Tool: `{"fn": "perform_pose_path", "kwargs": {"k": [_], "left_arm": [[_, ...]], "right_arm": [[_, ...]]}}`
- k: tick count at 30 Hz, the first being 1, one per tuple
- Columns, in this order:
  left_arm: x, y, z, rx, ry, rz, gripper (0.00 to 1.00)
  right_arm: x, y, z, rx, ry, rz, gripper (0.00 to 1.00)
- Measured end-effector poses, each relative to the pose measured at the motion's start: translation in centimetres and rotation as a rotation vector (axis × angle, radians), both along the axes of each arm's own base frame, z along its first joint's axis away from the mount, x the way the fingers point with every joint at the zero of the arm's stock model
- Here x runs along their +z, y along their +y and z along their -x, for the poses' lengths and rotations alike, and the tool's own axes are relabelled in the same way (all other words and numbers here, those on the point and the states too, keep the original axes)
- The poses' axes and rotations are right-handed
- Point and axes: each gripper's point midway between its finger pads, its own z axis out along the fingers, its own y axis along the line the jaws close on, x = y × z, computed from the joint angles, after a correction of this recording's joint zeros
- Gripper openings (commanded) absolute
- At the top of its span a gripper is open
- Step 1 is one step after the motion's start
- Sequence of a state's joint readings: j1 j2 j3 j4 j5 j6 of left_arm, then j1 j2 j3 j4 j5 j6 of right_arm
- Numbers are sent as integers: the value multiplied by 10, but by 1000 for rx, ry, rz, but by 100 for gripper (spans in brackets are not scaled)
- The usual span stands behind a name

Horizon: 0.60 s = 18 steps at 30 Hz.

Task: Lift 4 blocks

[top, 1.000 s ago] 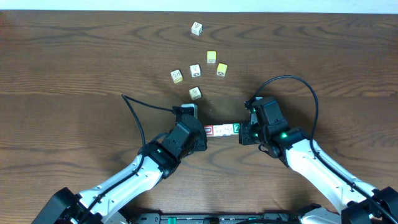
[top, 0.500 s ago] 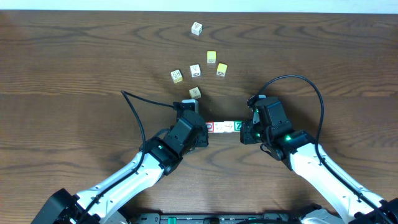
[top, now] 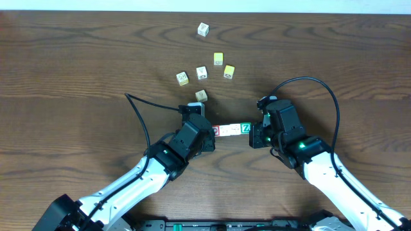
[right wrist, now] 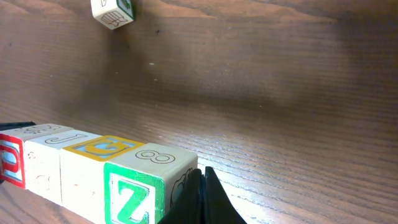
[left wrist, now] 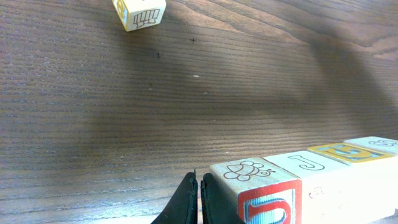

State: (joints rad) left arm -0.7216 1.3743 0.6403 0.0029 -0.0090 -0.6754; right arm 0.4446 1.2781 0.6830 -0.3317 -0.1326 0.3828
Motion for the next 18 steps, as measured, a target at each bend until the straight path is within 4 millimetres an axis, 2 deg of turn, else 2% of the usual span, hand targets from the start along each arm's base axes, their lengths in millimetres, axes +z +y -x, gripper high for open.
{"fn": "perform_pose_path", "kwargs": {"k": [11, 18], "left_arm": [[2, 0, -1, -1, -5, 0, 7], [19, -1, -4, -11, -56, 15, 7]], "right_arm": [[2, 0, 0, 0, 2, 0, 1], [2, -1, 0, -7, 4, 5, 1]]}}
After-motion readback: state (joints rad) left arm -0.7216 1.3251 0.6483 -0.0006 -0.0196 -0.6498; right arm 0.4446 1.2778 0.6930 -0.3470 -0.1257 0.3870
